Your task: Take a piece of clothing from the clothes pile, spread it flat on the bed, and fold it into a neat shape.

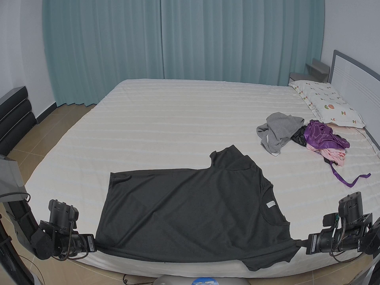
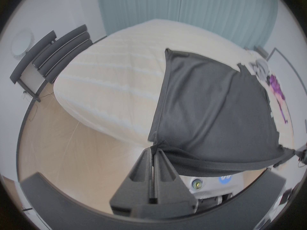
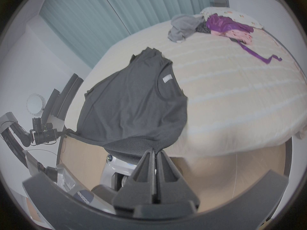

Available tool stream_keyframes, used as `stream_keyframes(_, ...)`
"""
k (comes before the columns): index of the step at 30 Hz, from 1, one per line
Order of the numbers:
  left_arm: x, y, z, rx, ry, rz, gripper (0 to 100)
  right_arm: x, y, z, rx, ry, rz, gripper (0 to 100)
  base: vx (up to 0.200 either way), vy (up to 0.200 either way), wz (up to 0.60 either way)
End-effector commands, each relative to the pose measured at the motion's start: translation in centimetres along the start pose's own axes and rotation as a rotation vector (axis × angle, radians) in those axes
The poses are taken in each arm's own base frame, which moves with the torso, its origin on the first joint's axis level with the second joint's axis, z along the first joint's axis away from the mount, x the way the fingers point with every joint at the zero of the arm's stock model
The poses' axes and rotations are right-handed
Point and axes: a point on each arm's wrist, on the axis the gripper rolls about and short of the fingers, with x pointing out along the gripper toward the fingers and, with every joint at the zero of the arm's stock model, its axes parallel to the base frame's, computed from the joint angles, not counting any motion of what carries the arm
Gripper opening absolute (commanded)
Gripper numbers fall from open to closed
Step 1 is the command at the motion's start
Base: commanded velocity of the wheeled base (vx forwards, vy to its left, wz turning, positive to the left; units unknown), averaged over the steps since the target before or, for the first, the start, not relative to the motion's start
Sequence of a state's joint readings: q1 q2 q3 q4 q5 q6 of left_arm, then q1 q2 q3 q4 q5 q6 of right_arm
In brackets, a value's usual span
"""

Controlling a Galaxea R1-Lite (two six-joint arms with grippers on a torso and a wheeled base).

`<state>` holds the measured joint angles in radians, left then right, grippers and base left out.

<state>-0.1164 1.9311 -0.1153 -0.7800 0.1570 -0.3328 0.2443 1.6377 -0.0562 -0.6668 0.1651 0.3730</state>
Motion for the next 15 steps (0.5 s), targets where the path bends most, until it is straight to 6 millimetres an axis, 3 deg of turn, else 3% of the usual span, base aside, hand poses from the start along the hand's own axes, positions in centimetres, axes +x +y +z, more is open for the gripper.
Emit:
stream_keyframes(1, 0.3, -0.8, 2.0, -0.071, -0.107, -0.027, 0, 1.4, 0.5, 2.2, 0.0, -0.038, 0.005, 0, 0.0, 0.0, 0.0)
stream_keyframes(15, 0.3, -0.7, 2.1, -0.101, -0.126, -0.02, 0, 2.3, 0.7, 4.5, 0.015, -0.101, -0.007, 0, 0.0, 0.0, 0.0)
